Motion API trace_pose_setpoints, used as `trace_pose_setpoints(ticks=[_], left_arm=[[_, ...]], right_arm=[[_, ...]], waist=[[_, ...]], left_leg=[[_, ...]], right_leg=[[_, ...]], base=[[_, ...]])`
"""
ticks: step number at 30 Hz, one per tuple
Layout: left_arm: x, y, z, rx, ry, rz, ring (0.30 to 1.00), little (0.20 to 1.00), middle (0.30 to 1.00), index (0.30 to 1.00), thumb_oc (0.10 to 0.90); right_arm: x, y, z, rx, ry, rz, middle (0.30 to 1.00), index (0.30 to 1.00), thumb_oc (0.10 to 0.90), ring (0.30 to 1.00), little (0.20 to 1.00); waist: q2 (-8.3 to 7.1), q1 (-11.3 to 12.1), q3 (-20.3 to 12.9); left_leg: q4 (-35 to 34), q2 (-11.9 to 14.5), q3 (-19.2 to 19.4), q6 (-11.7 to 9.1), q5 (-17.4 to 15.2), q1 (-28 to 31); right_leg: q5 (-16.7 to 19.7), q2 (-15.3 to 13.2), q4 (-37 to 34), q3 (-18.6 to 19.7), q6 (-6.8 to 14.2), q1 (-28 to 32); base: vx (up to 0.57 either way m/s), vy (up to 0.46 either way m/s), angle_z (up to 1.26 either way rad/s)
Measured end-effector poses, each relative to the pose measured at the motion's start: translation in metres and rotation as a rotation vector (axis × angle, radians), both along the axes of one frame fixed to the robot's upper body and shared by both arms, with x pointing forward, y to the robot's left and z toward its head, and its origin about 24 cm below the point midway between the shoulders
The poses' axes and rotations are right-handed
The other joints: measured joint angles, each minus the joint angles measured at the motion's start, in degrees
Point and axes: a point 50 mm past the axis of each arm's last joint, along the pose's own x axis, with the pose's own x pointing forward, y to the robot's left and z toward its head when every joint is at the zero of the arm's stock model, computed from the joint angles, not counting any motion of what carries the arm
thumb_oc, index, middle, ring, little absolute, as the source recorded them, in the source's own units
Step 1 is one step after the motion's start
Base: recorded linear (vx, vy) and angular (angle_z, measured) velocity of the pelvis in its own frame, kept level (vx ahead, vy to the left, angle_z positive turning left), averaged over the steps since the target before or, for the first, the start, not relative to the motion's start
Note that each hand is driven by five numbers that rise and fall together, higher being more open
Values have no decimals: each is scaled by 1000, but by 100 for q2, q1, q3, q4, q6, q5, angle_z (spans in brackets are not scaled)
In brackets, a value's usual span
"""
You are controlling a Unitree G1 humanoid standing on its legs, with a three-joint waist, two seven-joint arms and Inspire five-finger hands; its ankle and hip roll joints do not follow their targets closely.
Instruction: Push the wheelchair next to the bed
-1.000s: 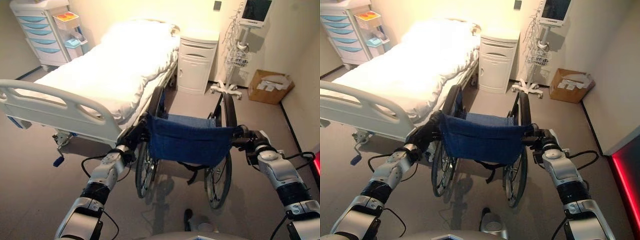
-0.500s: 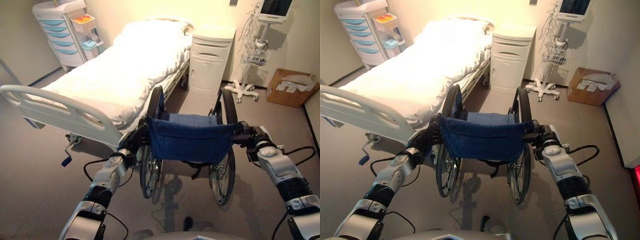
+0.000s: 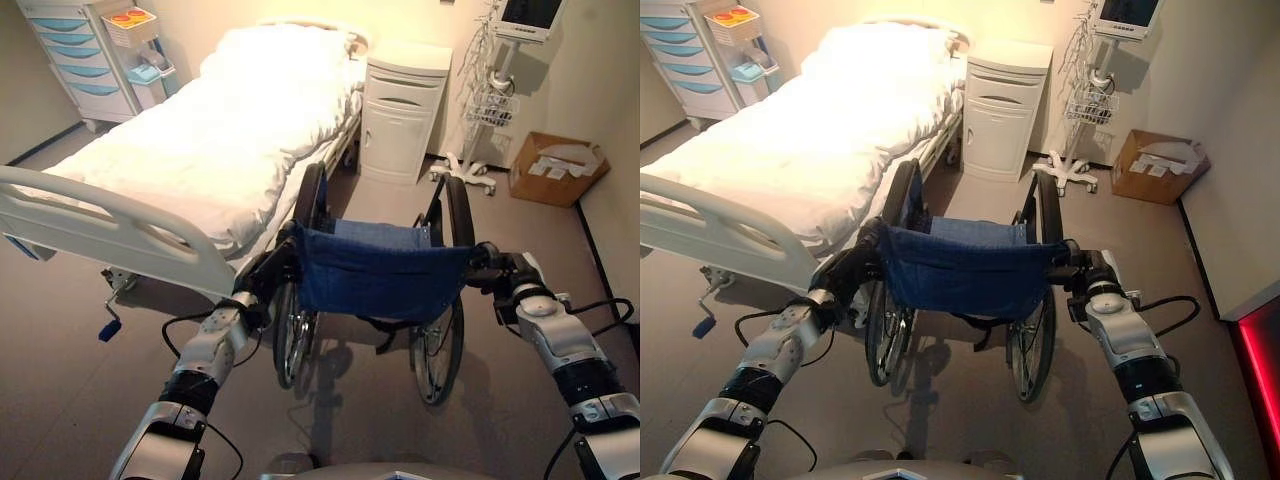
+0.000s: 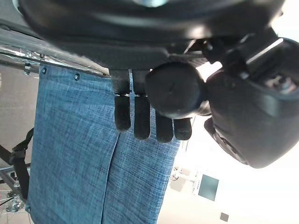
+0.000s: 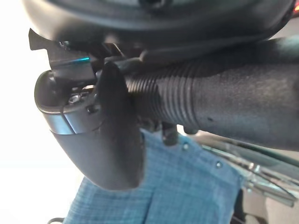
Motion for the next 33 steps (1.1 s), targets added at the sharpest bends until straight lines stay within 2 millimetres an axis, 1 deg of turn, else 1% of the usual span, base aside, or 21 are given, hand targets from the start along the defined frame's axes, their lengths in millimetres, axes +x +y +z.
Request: trace_pose_setpoints(ticks=[1, 2, 4, 5, 6, 8, 10, 12, 13, 15, 16, 17, 18, 20, 21, 24, 26, 28, 29, 31, 33], left_arm=[[1, -2, 1, -3, 0, -2, 300, 300, 300, 300, 400], [3, -3, 1, -4, 0, -3, 300, 300, 300, 300, 400], [7, -6, 3, 1, 9, -10, 300, 300, 300, 300, 400], [7, -8, 2, 3, 15, -7, 300, 300, 300, 300, 400], [7, -8, 1, 4, 20, -6, 300, 300, 300, 300, 400], [7, -3, 3, 11, 16, 0, 300, 300, 300, 300, 400], [8, 1, 6, 5, 3, 15, 300, 300, 300, 300, 400], [9, 4, 8, 2, -7, 26, 300, 300, 300, 300, 400], [9, 5, 8, 2, -9, 31, 300, 300, 300, 300, 400], [9, 0, 7, -8, -9, 22, 300, 300, 300, 300, 400], [9, 2, 7, -1, -12, 27, 300, 300, 300, 300, 400], [10, 0, 7, -5, -19, 26, 300, 300, 300, 300, 400], [11, -2, 8, -2, -20, 17, 300, 300, 300, 300, 400], [10, -3, 7, 0, -14, 11, 300, 300, 300, 300, 400], [10, -4, 6, 2, -12, 6, 300, 300, 300, 300, 400], [9, -8, 6, -1, -13, -7, 300, 300, 300, 300, 400], [8, -5, 6, 5, -15, -4, 300, 300, 300, 300, 400], [7, -5, 4, 6, -3, -1, 300, 300, 300, 300, 400], [7, -4, 3, 6, 0, 1, 300, 300, 300, 300, 400], [7, -3, 1, 8, 10, 7, 300, 300, 300, 300, 400], [4, 2, -4, 9, 35, 34, 300, 300, 300, 300, 400]], right_arm=[[0, -1, 1, -8, -4, -2, 300, 300, 400, 300, 300], [0, -2, 1, -10, -8, -4, 300, 300, 400, 300, 300], [0, -5, 4, -19, -16, -12, 300, 300, 400, 300, 300], [-2, -7, 3, -21, -11, -17, 300, 300, 400, 300, 300], [-4, -7, 1, -16, -8, -19, 300, 300, 400, 300, 300], [-4, -5, 2, -6, -18, -13, 300, 300, 400, 300, 300], [-1, 0, 4, 4, -30, -4, 300, 300, 400, 300, 300], [1, 2, 6, 9, -39, 1, 300, 300, 400, 300, 300], [2, 4, 6, 15, -41, 3, 300, 300, 400, 300, 300], [2, 3, 6, 16, -39, 2, 300, 300, 400, 300, 300], [2, 2, 7, 15, -41, 3, 300, 300, 400, 300, 300], [2, 1, 8, 12, -44, 0, 300, 300, 400, 300, 300], [2, -3, 10, 9, -45, -6, 300, 300, 400, 300, 300], [0, -6, 10, 9, -41, -12, 300, 300, 400, 300, 300], [0, -7, 10, 8, -38, -15, 300, 300, 400, 300, 300], [-2, -12, 11, 2, -36, -21, 300, 300, 400, 300, 300], [0, -11, 12, 2, -38, -12, 300, 300, 400, 300, 300], [1, -9, 11, -2, -25, -9, 300, 300, 400, 300, 300], [2, -8, 11, -4, -23, -5, 300, 300, 400, 300, 300], [2, -6, 10, -4, -14, -2, 300, 300, 400, 300, 300], [2, 1, 6, 11, -7, 3, 300, 300, 400, 300, 300]], waist=[[22, -15, 18], [39, -23, 34], [164, -87, 109], [193, -191, 123], [202, -212, 124], [211, -210, 124], [227, -194, 130], [233, -213, 134], [232, -320, 133], [154, -453, 128], [147, -473, 125], [124, -600, 124], [34, -684, 133], [-103, -659, 162], [-123, -649, 165], [-155, -692, 153], [-116, -633, 119], [-6, -634, 67], [16, -621, 44], [17, -622, 35], [-4, -624, -1]], left_leg=[[-34, -33, 39, 109, -20, 8], [-33, -70, 33, 119, -44, 6], [-64, 24, 81, 193, -4, 30], [-75, 32, 104, 282, -67, 121], [-145, 17, 160, 233, -18, 211], [-286, 4, 157, 292, -39, 267], [-487, 2, 106, 293, 97, 334], [-582, -5, -72, 284, 153, 343], [-639, -9, -307, 288, 186, 354], [-668, -65, -482, 281, 187, 395], [-661, -86, -573, 274, 181, 384], [-663, -129, -756, 272, 180, 374], [-717, -196, -807, 267, 179, 462], [-817, -261, -786, 178, 122, 671], [-827, -248, -785, 141, 99, 732], [-811, -57, -770, -122, -62, 919], [-637, 131, -766, -382, -204, 1007], [-366, 394, -768, -620, -397, 1029], [-192, 471, -752, -685, -469, 1002], [239, 561, -760, -710, -499, 918], [980, 624, -757, -765, -524, 709]], right_leg=[[11, -63, 229, -92, 58, -93], [15, -85, 393, -153, 74, -167], [26, -233, 1279, -370, 111, -563], [-36, -497, 1826, -482, 13, -686], [-26, -742, 1892, -505, 27, -642], [-10, -1037, 1545, -490, 97, -594], [93, -1060, 952, -483, 281, -645], [238, -925, 459, -432, 459, -817], [362, -755, 181, -341, 658, -972], [581, -568, -114, -257, 824, -1226], [650, -542, -110, -112, 836, -1358], [751, -469, -288, -10, 858, -1498], [853, -500, -540, -20, 909, -1604], [859, -534, -710, -127, 895, -1599], [858, -537, -670, -159, 894, -1596], [827, -503, -83, -140, 842, -1472], [1056, -316, -116, -211, 512, -1300], [1098, -46, -145, -269, 213, -1114], [1092, 54, -148, -251, -34, -1056], [1019, 157, -251, -257, -196, -878], [968, 194, -436, -256, -275, -644]], base=[[155, 176, -4], [180, 186, -8], [152, 85, 9], [210, 46, 13], [175, 4, -1], [153, -45, -24], [131, -74, -23], [121, -71, 3], [209, -105, 33], [278, -130, 46], [240, -112, 63], [241, -133, 75], [236, -134, 72], [222, -160, 37], [297, -240, 42], [293, -252, 37], [277, -252, 14], [302, -281, 22], [250, -247, 17], [182, -211, 5], [209, -228, -10]])
